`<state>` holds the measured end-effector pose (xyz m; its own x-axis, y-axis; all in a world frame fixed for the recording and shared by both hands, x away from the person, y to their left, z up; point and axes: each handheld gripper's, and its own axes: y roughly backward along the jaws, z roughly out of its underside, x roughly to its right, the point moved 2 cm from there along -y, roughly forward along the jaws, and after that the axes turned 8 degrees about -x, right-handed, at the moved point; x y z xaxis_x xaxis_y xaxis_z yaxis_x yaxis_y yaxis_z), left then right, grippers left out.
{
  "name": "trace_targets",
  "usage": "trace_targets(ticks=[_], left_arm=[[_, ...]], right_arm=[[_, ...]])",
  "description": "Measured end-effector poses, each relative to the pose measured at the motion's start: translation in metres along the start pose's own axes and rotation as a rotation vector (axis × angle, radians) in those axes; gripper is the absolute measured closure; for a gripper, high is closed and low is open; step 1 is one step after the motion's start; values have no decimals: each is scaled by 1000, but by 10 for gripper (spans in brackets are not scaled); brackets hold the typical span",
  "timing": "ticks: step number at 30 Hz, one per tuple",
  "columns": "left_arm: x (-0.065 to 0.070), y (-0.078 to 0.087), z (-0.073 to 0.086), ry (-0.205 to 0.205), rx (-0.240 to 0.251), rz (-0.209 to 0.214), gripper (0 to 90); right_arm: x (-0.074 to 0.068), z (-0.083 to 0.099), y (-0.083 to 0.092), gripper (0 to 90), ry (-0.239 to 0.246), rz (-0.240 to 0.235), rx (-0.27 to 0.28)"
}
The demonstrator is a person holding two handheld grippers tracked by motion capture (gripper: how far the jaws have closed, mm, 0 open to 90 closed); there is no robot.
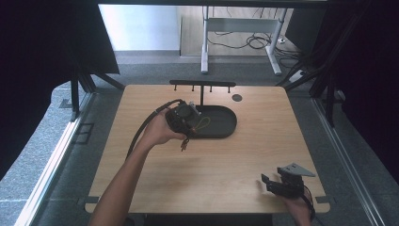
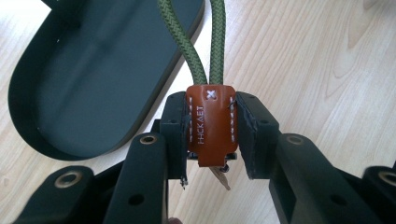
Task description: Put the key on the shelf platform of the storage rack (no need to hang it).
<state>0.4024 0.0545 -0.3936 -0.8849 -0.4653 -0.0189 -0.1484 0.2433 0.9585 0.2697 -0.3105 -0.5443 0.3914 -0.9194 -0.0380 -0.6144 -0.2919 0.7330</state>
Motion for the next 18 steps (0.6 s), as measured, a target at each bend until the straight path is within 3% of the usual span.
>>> trace_targets(ticks=[4,18], left_arm=[[-4,3,-4,-2,3,-13,669],[-7,0,-15,-24,6,9,669]], right_arm=[[1,1,0,263,-2,0,-4],[0,1,-3,265,2,2,-10]])
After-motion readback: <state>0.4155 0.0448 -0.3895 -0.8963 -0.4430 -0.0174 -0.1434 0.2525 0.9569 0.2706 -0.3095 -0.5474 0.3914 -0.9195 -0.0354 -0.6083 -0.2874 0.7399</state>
